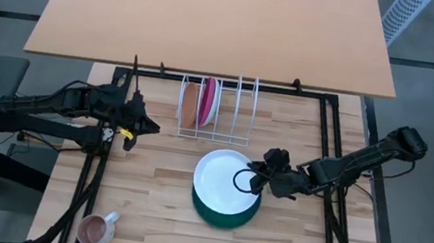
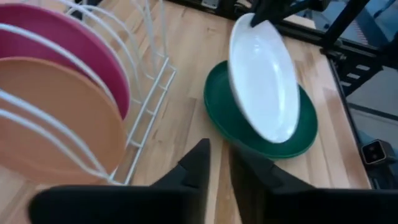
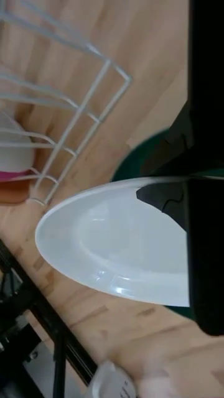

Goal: Sort dishes
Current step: Put the white plate in the dish rack

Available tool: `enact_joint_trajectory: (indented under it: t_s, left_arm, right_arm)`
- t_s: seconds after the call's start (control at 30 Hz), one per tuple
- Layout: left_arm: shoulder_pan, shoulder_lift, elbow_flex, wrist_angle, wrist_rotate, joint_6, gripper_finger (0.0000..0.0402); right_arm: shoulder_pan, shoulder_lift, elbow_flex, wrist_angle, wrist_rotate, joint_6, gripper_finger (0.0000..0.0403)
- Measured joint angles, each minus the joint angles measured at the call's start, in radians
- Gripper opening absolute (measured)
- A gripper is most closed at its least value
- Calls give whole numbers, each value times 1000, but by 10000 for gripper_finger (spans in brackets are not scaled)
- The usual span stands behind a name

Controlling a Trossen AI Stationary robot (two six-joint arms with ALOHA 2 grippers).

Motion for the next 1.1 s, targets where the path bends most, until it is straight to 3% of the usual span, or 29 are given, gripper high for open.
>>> enact_joint_trajectory:
  t_s: [0.3, 0.53, 0.73, 1.1]
  left_arm:
    - [-36, 30, -136, 210, -24, -82, 173]
    - [-36, 135, -185, 363, -127, -113, 234]
    - [-89, 213, -185, 468, -115, -175, 248]
    - [-215, 363, -185, 752, -207, -292, 249]
  right_arm:
    - [-5, -2, 2, 36, 78, -74, 3]
    - [-18, -45, 3, 36, 93, -108, 3]
    - [-2, -89, 3, 35, 108, -159, 3]
    - [-3, -113, 9, 94, 125, -271, 3]
